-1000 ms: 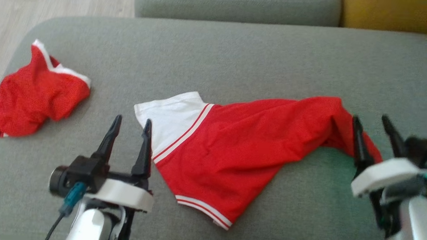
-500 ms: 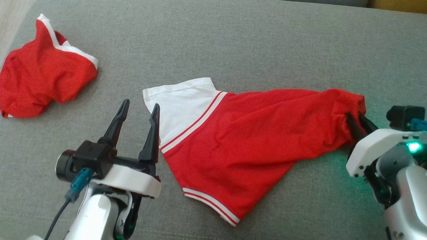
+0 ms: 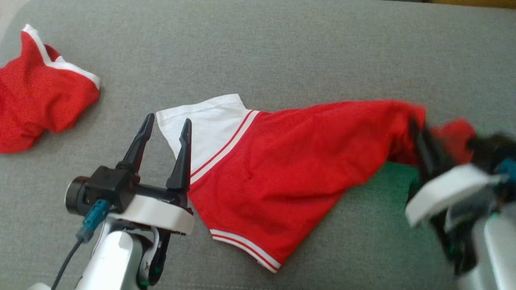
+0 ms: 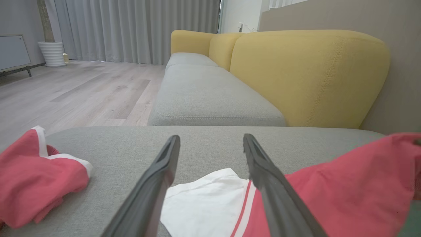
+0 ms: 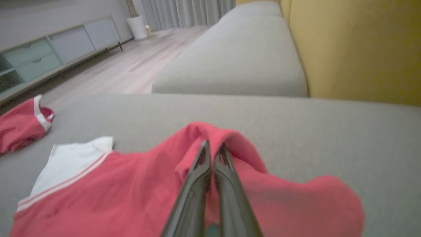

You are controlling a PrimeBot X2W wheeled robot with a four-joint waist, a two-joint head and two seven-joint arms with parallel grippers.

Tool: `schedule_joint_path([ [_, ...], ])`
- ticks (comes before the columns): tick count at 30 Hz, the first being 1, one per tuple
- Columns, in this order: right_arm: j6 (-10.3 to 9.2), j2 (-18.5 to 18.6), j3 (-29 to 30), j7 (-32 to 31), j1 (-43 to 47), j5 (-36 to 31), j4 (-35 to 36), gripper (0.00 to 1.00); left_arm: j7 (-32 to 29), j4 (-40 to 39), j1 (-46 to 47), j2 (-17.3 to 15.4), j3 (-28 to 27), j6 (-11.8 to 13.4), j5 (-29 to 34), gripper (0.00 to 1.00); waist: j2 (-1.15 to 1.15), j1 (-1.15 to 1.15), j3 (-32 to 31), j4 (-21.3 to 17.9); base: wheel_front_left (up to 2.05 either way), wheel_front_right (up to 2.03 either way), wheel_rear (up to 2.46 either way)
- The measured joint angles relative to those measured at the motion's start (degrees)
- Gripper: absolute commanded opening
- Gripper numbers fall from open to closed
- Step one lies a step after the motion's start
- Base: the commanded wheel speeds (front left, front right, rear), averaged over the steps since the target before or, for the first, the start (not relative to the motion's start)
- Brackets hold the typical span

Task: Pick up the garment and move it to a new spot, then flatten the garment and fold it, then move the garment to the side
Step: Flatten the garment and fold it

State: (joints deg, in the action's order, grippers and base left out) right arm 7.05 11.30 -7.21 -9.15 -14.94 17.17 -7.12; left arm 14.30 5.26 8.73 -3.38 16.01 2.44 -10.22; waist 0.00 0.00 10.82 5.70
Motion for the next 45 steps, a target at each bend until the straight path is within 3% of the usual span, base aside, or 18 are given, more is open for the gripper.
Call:
schedule_joint_path([
  [9, 0.00, -4.0, 0.1, -9.6, 20.3, -0.1, 7.2, 0.00, 0.0, -0.6, 0.0, 0.0, -0.7, -0.5, 0.3, 1.00, 0.00, 0.00, 1.5, -0.9, 0.00, 0.00, 0.00],
  [20, 0.01, -7.5, 2.2, -14.0, 24.7, -1.3, 4.3, 0.00, 0.0, -0.6, 0.0, 0.0, -2.0, -1.0, 1.1, 1.00, 0.00, 0.00, 1.5, -1.9, 0.00, 0.00, 0.00],
  [21, 0.01, -7.6, 2.1, -13.4, 24.5, -1.6, 3.8, 0.38, 0.0, -0.6, 0.0, 0.0, -2.0, -1.1, 1.1, 1.00, 0.00, 0.00, 1.4, -1.9, 0.00, 0.00, 0.00],
  [22, 0.01, -7.7, 2.1, -12.6, 24.4, -1.8, 3.3, 1.00, 0.0, -0.6, 0.0, 0.0, -2.0, -1.2, 1.1, 1.00, 0.00, 0.00, 1.2, -2.0, 0.00, 0.00, 0.00],
  [27, 0.05, -8.4, 1.2, -8.4, 23.7, -2.1, 3.4, 1.00, 0.0, -0.2, -0.5, 0.0, -2.3, -1.4, 1.1, 1.00, 0.00, 0.00, -0.1, -2.3, 0.00, 0.00, 0.00],
  [37, 0.05, -8.1, 2.2, 0.2, 20.7, -3.8, 12.1, 1.00, 0.0, 0.4, -3.7, -0.1, -3.2, -1.4, 1.1, 1.00, 0.00, 0.00, -3.5, -3.3, 0.00, 0.00, 0.00],
  [45, 0.05, -7.2, 4.3, 6.0, 18.7, -7.2, 12.8, 1.00, 0.0, 0.4, -5.6, -0.4, -3.2, -1.0, 1.2, 1.00, 0.00, 0.00, -6.9, -3.4, 0.00, 0.00, 0.00],
])
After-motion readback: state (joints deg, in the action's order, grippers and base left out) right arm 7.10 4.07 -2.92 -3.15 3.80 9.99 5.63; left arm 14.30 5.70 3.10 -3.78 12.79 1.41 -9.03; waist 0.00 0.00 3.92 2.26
